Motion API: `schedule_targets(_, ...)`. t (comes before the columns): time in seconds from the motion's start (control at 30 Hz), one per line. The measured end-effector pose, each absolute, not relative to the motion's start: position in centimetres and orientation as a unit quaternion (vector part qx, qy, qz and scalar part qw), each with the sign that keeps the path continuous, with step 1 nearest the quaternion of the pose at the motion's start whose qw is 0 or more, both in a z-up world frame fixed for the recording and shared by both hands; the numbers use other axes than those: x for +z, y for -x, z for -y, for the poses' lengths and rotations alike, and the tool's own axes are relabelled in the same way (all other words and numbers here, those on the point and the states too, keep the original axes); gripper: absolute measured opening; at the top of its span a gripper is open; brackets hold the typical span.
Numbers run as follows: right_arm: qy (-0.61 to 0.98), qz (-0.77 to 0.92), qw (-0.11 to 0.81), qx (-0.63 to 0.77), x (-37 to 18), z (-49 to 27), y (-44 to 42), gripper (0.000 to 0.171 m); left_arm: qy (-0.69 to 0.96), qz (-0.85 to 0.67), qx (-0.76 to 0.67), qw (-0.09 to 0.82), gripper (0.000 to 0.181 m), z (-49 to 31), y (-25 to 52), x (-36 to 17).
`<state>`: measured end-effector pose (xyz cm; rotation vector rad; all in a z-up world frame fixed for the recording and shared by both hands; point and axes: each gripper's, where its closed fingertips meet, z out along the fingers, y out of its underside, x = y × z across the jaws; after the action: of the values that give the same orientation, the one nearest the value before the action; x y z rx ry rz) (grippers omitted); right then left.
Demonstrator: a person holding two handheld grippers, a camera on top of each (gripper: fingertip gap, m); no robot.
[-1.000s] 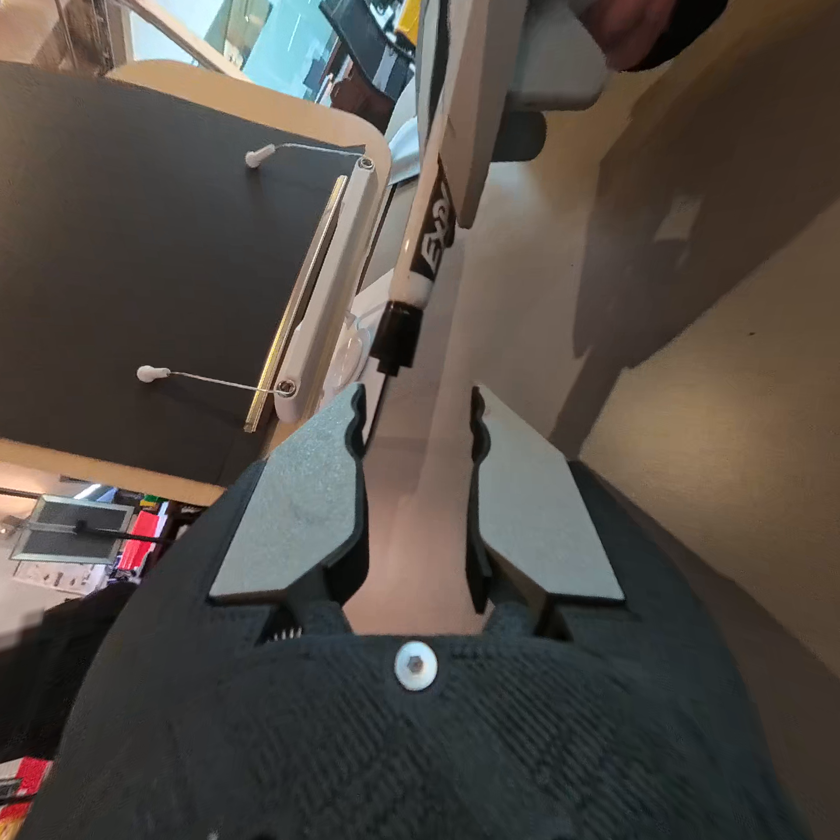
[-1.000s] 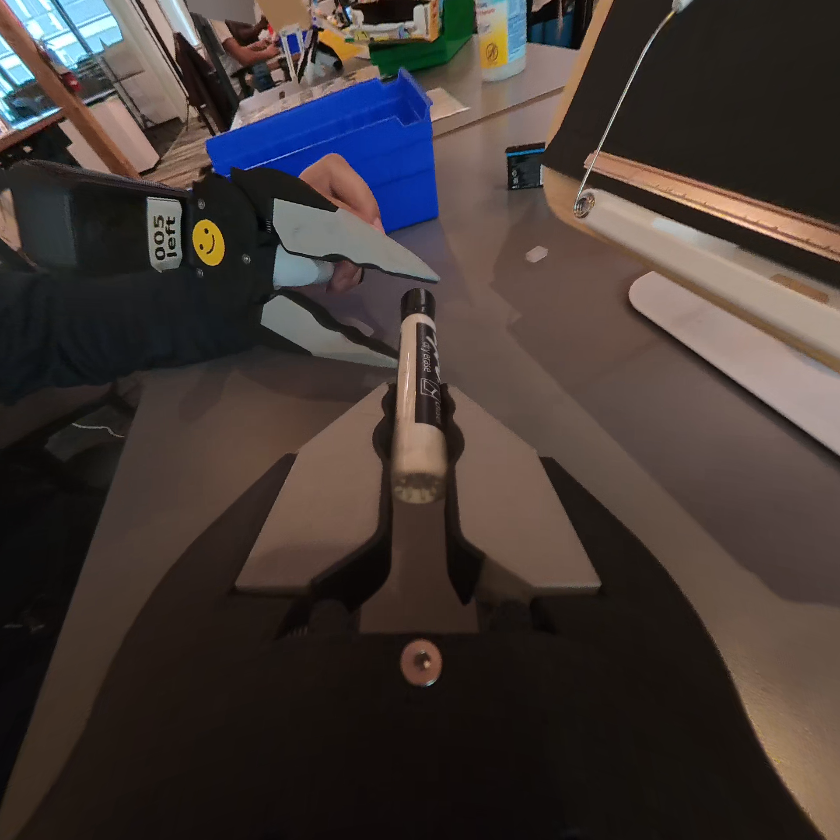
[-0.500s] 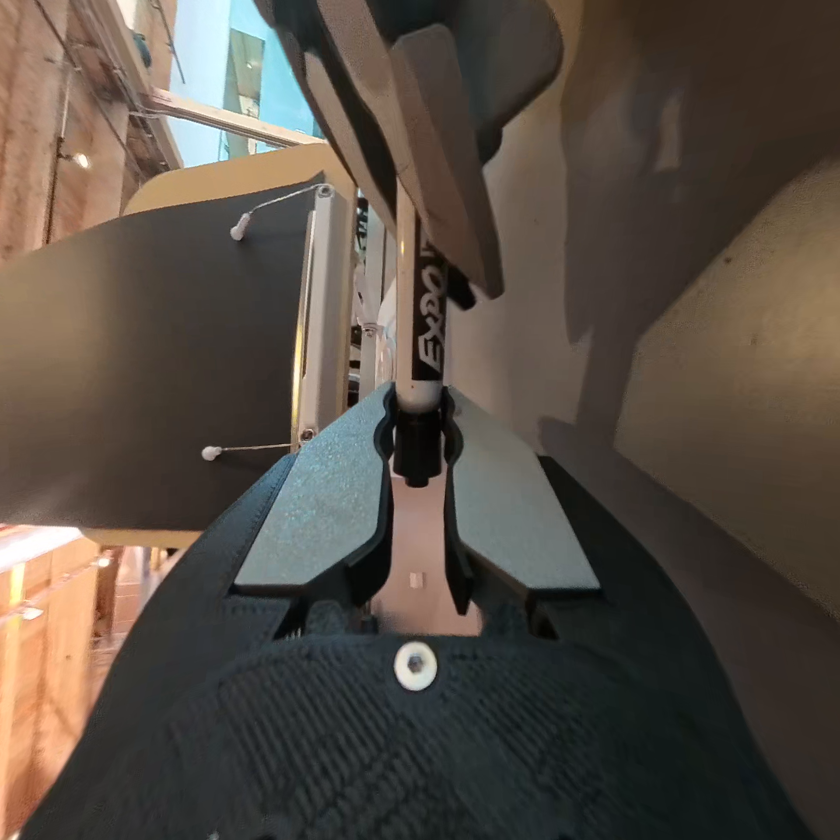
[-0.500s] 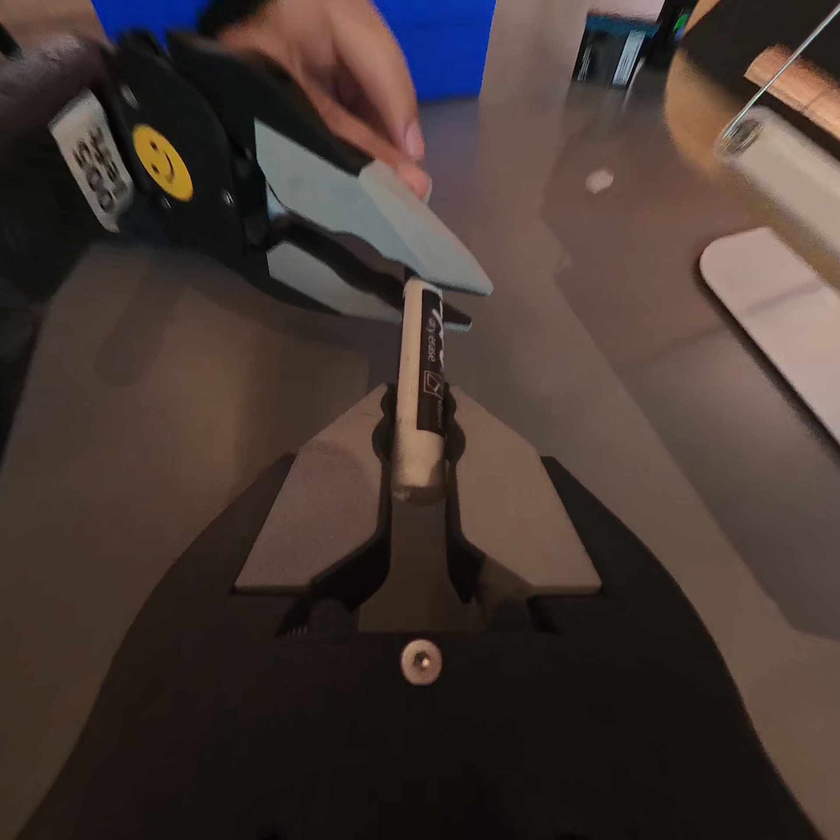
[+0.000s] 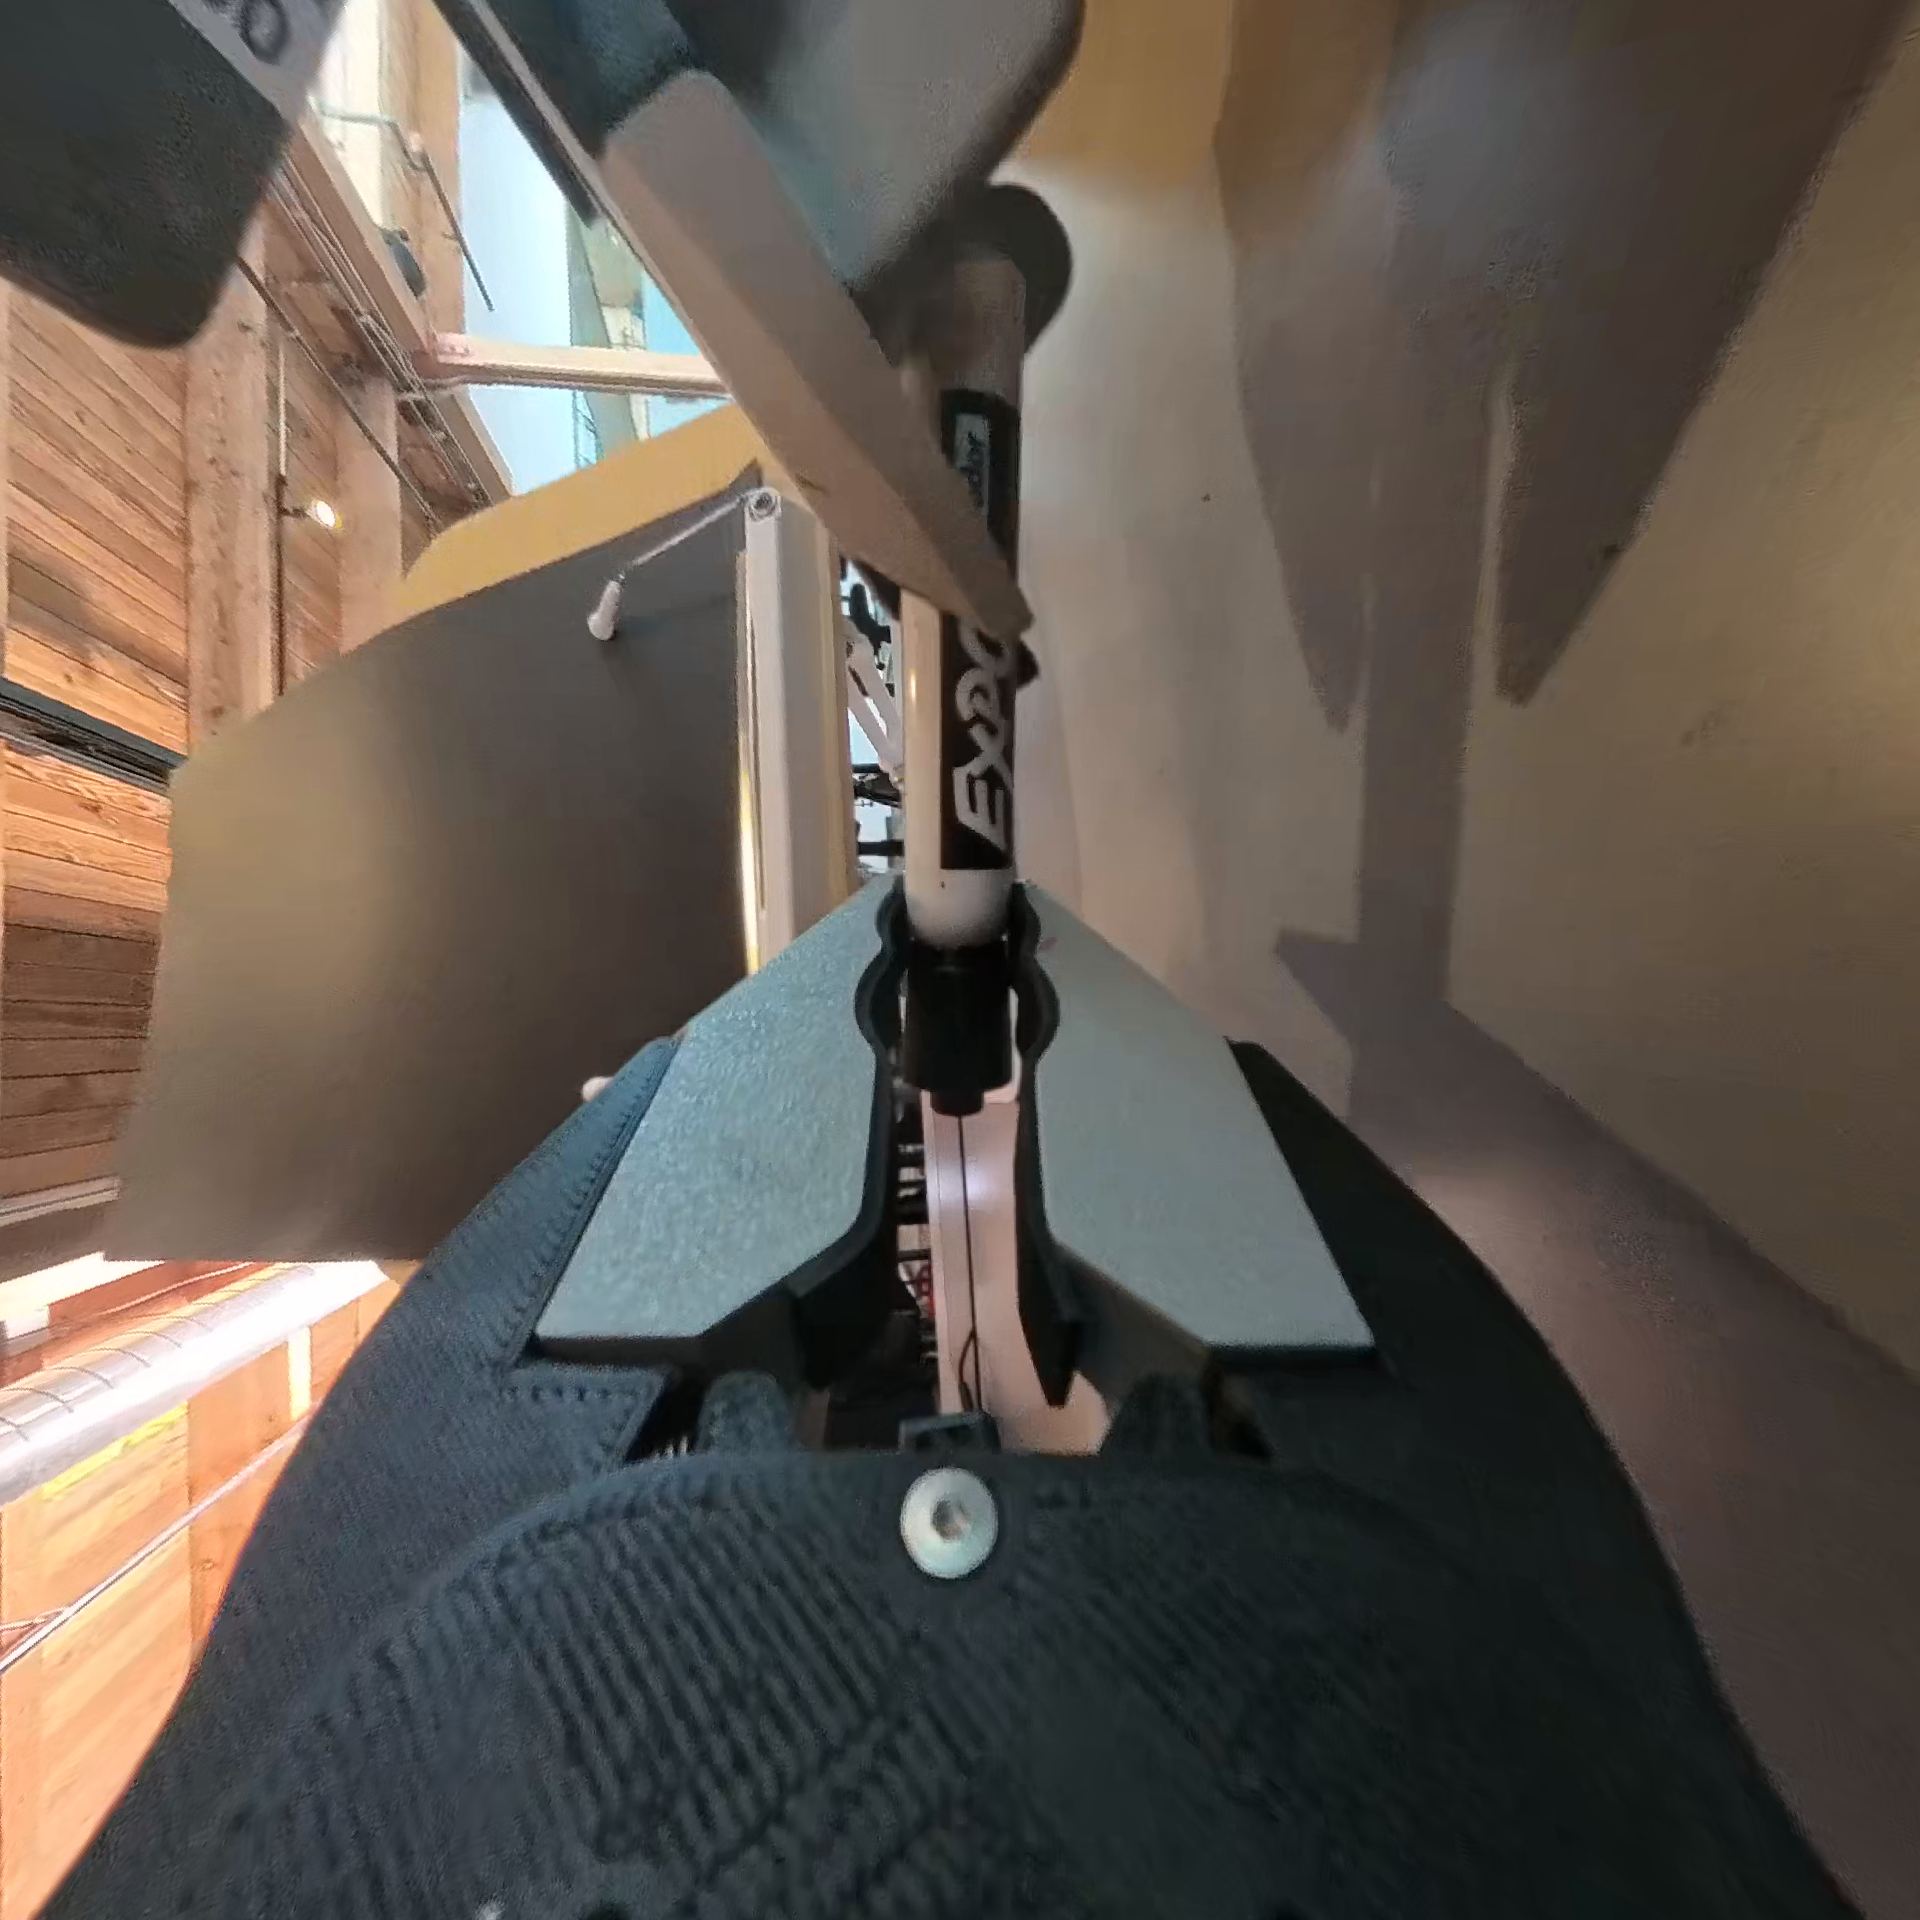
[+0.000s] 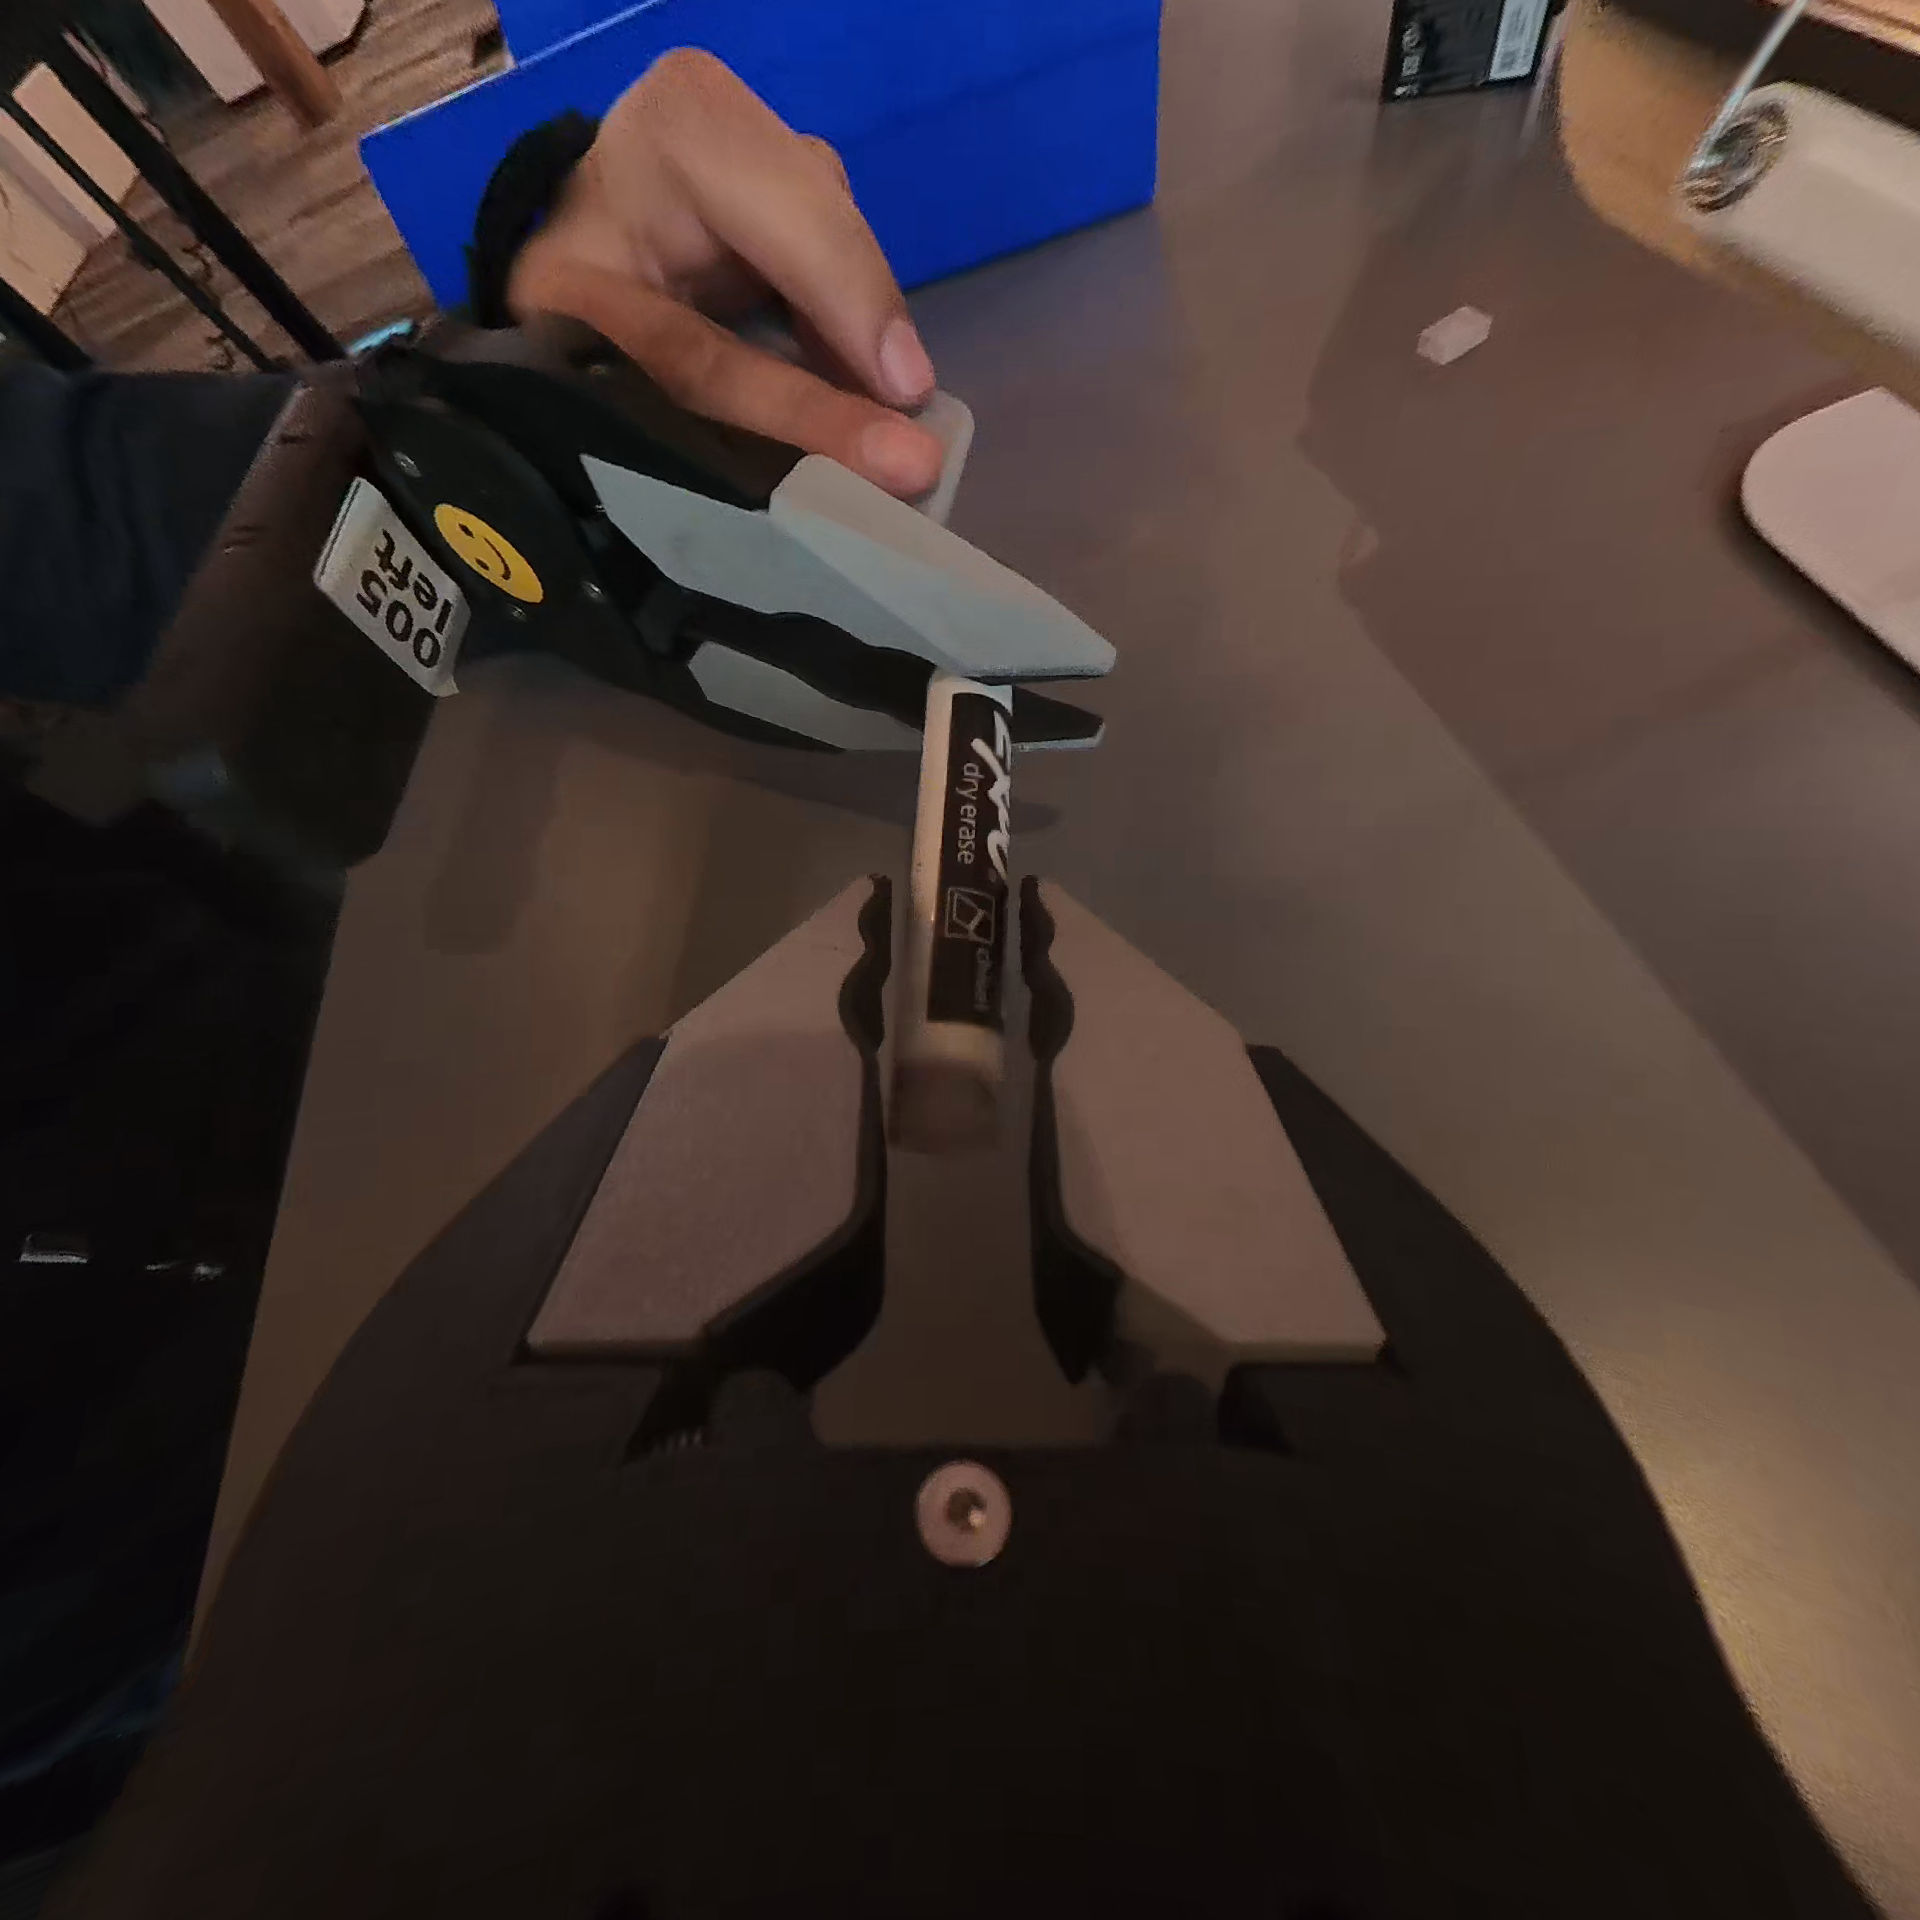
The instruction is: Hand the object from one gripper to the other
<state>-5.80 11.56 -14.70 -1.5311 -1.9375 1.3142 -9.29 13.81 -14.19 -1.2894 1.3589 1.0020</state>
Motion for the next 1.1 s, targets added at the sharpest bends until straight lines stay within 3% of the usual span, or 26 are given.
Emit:
schedule_targets(0.53,0.541,0.707,0.124,0.439,-17.1,-9.4,6.1,0.017,0.514,-0.539,0.440,0.502,0.017,-13.7,8.9,-12.8)
schedule_targets(1.1,0.554,0.684,0.131,0.456,-16.7,-10.3,6.6,0.015,0.532,-0.503,0.448,0.513,0.019,-14.2,10.3,-12.4)
